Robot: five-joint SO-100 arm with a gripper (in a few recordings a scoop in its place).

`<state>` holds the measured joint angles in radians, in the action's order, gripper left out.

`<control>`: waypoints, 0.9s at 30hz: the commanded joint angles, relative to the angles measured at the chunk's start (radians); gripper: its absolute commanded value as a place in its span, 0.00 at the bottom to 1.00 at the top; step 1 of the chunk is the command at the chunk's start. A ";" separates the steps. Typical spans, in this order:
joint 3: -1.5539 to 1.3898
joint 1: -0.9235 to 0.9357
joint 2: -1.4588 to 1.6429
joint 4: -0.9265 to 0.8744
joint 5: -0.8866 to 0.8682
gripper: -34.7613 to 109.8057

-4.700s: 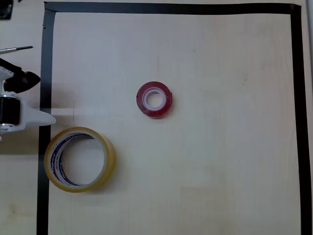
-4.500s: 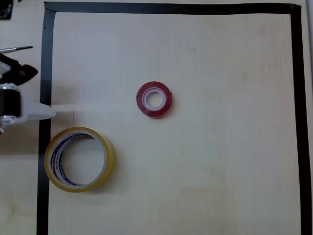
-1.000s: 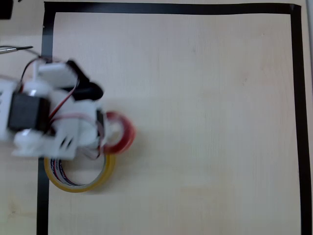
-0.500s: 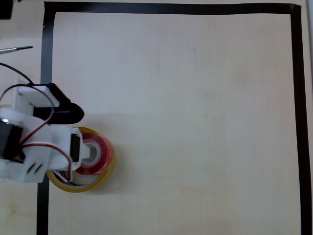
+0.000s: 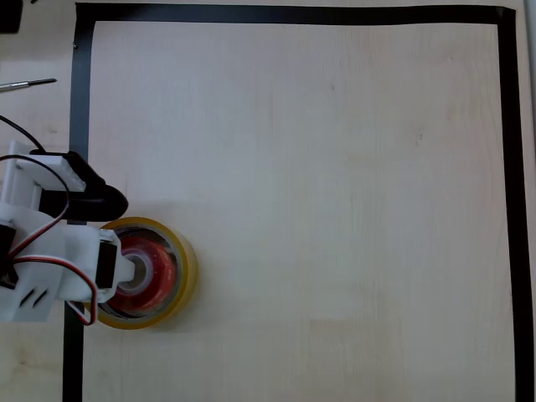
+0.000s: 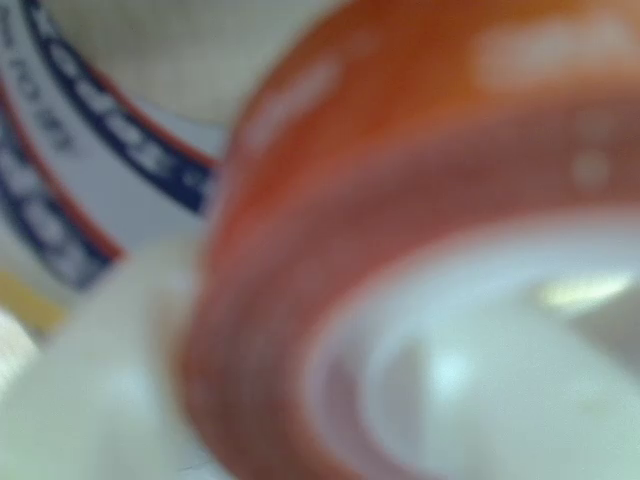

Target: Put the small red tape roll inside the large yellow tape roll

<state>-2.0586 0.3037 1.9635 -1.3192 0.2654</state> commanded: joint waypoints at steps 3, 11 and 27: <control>0.003 -0.006 0.066 0.002 0.017 0.24; -0.006 -0.003 0.054 -0.002 0.020 0.32; 0.028 -0.014 0.301 -0.009 0.012 0.24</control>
<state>-2.0770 0.3068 2.0617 -1.3254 0.2654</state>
